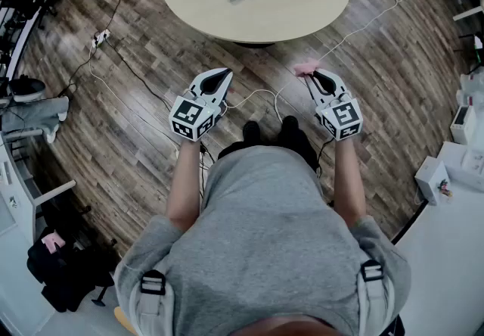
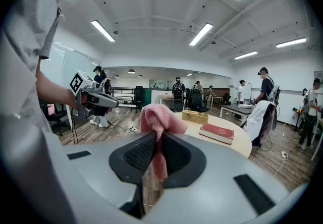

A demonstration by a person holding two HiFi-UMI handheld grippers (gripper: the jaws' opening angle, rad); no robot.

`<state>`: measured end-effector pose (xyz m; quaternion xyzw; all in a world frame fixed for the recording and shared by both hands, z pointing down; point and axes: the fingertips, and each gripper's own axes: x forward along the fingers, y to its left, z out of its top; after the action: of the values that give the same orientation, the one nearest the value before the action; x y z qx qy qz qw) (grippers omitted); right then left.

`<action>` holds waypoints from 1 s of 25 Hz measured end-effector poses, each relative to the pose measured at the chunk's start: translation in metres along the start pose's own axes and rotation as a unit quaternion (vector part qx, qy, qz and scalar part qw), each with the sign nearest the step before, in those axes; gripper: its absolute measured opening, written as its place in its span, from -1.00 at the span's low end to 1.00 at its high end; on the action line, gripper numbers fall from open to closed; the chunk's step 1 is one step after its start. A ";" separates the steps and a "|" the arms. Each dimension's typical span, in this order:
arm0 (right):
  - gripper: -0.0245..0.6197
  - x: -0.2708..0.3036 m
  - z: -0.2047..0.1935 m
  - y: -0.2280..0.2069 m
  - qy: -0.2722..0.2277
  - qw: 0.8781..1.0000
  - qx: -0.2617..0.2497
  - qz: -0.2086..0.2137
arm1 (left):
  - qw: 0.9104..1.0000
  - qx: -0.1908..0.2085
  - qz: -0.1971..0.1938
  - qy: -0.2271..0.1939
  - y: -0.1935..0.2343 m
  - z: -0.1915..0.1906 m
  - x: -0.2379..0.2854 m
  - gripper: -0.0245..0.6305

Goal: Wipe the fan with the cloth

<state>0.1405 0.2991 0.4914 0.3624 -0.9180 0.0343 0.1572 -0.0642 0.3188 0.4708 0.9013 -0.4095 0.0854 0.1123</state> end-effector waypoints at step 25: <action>-0.80 0.006 0.000 0.009 0.003 1.000 -0.001 0.002 | 1.000 0.010 0.002 -0.005 0.008 0.006 -0.006 -0.87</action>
<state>0.1308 0.3018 0.4932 0.3598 -0.9185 0.0345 0.1601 -0.0739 0.3165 0.4642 0.9018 -0.4113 0.0855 0.1014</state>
